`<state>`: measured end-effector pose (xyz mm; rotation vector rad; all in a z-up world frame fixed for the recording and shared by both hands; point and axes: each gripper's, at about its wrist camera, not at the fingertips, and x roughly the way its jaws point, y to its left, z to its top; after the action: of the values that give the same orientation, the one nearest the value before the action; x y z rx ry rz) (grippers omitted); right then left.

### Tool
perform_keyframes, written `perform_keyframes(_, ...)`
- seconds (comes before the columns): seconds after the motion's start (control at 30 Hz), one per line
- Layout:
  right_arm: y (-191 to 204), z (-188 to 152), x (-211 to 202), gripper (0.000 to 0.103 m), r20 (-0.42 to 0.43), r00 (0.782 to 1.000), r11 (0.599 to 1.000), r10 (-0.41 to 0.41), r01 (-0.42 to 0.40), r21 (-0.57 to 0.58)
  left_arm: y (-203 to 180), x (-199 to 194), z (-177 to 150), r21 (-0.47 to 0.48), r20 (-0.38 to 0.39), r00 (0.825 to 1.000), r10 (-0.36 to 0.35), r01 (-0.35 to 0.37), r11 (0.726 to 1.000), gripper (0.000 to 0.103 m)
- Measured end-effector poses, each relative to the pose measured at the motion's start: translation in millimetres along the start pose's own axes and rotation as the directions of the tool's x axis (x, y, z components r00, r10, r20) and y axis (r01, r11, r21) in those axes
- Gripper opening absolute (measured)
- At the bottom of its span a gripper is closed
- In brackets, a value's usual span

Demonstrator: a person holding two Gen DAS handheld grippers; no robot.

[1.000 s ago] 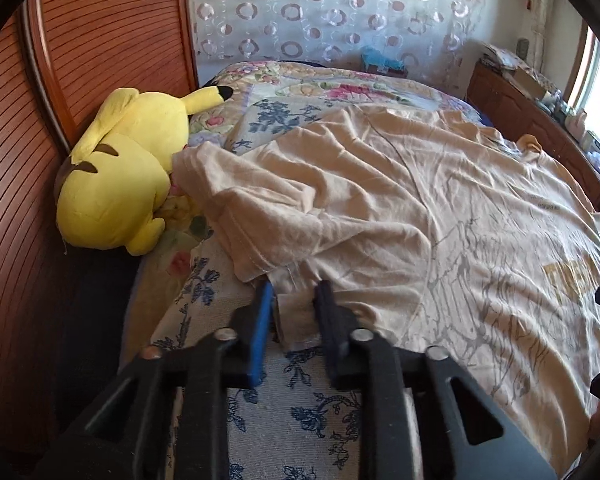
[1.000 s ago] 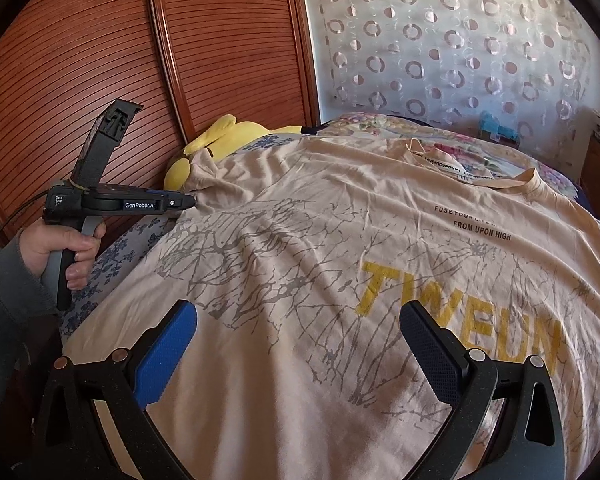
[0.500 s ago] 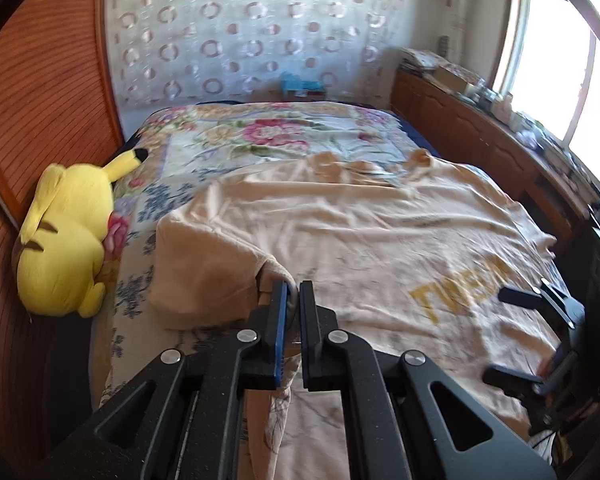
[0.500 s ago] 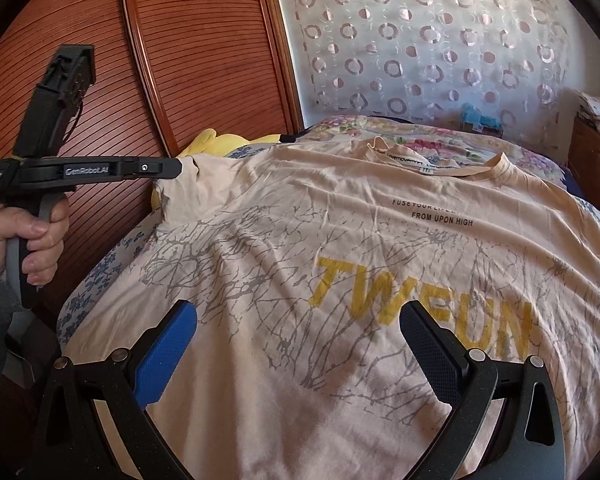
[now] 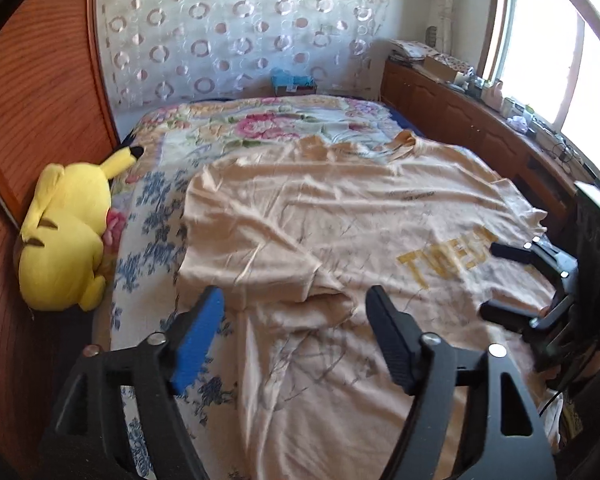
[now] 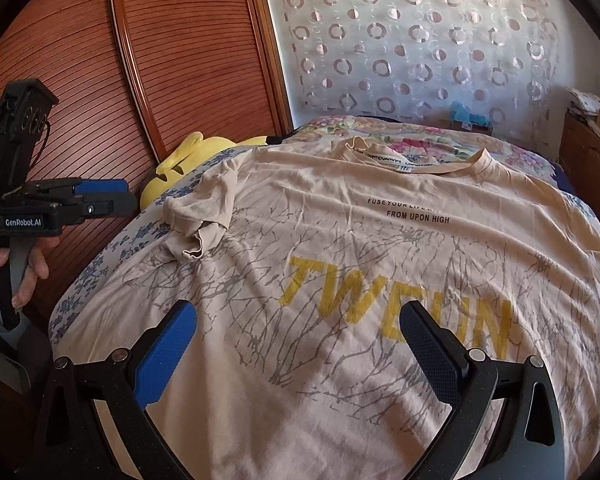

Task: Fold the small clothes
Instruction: 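Move the right gripper to the opposite side edge and grasp it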

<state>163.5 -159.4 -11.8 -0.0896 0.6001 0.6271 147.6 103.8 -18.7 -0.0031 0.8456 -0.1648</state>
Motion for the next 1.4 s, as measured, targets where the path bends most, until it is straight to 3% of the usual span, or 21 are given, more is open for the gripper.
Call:
perform_keyframes(0.13,2,8,4,0.101,-0.001,1.000,1.000,0.002,-0.002,-0.020,17,23,-20,0.012,-0.078,0.995,0.059,-0.058,0.998,0.079)
perform_keyframes(0.33,11,22,12,0.101,0.000,1.000,0.998,0.010,-0.010,-0.061,39,46,-42,-0.021,-0.134,0.989,0.068,-0.071,0.997,0.079)
perform_keyframes(0.57,25,41,34,0.095,-0.015,0.997,0.991,0.078,-0.079,-0.110,38,43,-57,0.003,-0.047,0.997,0.066,-0.066,0.998,0.084)
perform_keyframes(0.77,40,62,65,0.082,-0.038,0.989,0.975,0.144,-0.148,-0.165,42,41,-55,0.000,-0.051,0.996,0.072,-0.072,0.997,0.086)
perform_keyframes(1.03,53,78,124,0.060,-0.135,0.968,0.950,0.210,-0.234,-0.208,42,41,-54,0.003,-0.052,0.996,0.074,-0.074,0.997,0.087)
perform_keyframes(1.1,53,83,135,0.059,-0.145,0.964,0.943,0.224,-0.252,-0.216,45,39,-54,0.006,-0.059,0.996,0.068,-0.068,0.998,0.087)
perform_keyframes(1.23,63,91,151,0.055,-0.168,0.951,0.923,0.259,-0.295,-0.246,58,30,-57,-0.044,-0.052,0.996,0.071,-0.073,0.996,0.087)
perform_keyframes(1.37,77,95,166,0.051,-0.201,0.945,0.908,0.259,-0.309,-0.285,74,9,-58,-0.101,0.016,0.998,0.069,-0.067,0.993,0.087)
perform_keyframes(1.4,79,95,170,0.047,-0.206,0.945,0.907,0.253,-0.306,-0.290,76,5,-58,-0.105,0.029,0.997,0.075,-0.072,0.992,0.087)
